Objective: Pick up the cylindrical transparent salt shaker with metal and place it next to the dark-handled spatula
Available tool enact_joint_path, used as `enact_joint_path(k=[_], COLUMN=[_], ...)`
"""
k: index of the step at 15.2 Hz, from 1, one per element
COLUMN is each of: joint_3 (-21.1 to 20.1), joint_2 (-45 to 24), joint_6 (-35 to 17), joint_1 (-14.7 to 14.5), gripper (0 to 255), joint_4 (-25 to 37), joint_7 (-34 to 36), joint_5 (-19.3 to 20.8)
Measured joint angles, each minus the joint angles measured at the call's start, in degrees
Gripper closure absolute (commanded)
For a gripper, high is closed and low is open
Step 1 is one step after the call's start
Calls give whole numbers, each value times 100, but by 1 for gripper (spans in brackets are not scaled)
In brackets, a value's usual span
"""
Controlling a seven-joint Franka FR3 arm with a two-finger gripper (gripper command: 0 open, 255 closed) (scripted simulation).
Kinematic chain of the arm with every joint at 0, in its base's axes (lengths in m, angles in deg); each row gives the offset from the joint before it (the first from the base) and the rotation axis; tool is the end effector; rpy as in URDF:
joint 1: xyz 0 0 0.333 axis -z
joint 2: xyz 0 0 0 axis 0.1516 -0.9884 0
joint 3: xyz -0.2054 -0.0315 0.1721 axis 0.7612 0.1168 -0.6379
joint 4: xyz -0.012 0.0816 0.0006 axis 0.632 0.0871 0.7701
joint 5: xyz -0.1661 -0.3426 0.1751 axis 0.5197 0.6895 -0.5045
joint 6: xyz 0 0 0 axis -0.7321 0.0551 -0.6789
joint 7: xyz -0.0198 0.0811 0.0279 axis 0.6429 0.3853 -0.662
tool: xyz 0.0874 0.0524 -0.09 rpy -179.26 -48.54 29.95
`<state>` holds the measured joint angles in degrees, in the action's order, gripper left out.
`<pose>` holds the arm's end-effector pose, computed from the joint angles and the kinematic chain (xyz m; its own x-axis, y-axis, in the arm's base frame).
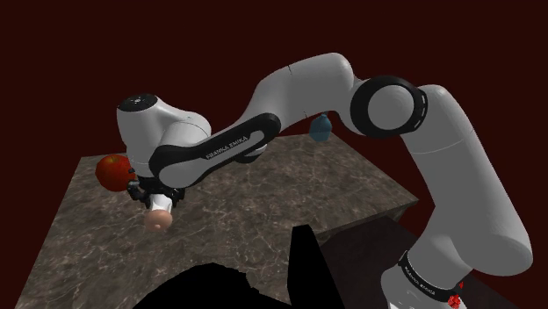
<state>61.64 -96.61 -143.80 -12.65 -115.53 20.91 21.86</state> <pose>0.5465 0.4920 0.2037 0.8682 -0.4693 0.1610 -0.4684 -0.8823 -0.0459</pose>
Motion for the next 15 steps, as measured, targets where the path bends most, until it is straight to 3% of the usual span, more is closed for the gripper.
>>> enact_joint_path(k=[4,5,11,15], joint_3=[5,5,5,-125], joint_2=[-13,-13,-13,336], joint_6=[-17,-18,-19,282], joint_1=[-4,-4,-3,38], gripper=[255,0,0,0], joint_4=[-3,-3,-3,-42], joint_7=[7,7,7,-46], joint_5=[7,7,8,-136])
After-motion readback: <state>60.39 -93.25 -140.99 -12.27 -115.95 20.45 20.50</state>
